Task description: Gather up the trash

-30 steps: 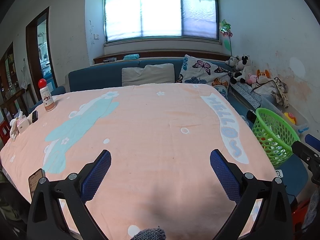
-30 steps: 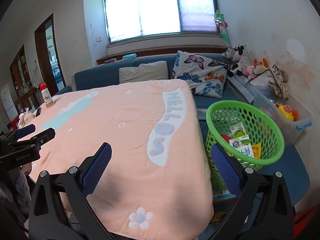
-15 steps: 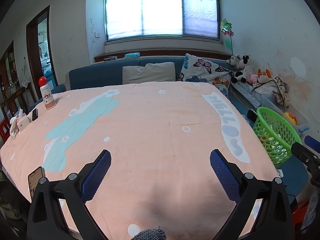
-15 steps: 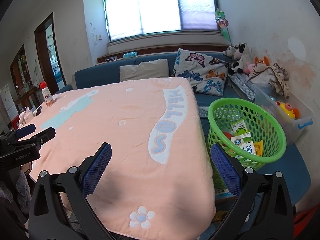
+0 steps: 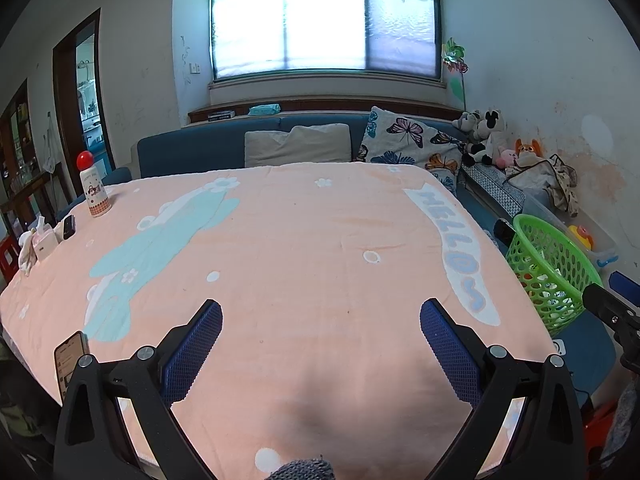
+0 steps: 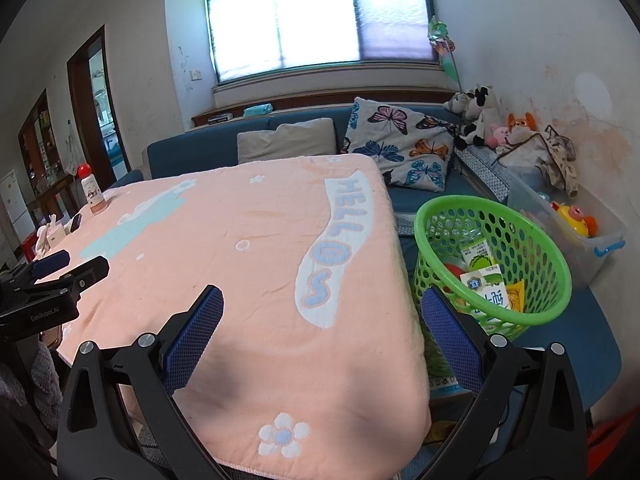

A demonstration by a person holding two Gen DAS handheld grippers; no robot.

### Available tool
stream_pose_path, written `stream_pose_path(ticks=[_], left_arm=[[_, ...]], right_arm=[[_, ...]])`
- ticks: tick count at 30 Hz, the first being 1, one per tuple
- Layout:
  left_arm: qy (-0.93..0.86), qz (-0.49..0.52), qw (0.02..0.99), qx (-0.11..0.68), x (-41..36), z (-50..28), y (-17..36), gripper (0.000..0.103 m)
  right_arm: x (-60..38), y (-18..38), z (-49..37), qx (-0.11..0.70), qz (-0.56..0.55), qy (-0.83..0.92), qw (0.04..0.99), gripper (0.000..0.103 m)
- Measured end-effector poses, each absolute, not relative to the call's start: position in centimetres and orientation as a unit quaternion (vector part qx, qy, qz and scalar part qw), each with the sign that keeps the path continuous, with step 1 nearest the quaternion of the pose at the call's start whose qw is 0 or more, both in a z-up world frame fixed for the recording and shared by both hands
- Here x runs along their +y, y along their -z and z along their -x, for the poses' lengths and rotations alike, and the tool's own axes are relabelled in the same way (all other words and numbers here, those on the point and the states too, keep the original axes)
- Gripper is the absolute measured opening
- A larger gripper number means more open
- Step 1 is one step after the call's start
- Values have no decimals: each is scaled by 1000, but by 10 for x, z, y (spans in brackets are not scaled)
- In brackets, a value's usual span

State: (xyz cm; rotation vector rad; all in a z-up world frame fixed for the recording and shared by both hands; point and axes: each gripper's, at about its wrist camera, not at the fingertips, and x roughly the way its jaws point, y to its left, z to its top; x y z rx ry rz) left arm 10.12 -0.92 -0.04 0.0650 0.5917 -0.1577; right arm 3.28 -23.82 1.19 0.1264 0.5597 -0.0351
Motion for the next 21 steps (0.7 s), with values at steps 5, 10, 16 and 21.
stream_pose_path(ticks=[5,10,16,21], left_arm=[[77,-33,953,290,-8,-100,1,96],[69,-35,956,281,-9,-98,-1,96],[72,-35,955,286,-10,-99,-1,96],[74,-37,953,290,-10,-99,2,96]], right_arm=[[-239,-11,-33,277,-64,18,958,98],[-239,-11,-33,276,-65,18,959,98],[-238,-10,-34,279,-65,17,958,98],[-234,-8,-34,281,-65,15,957,98]])
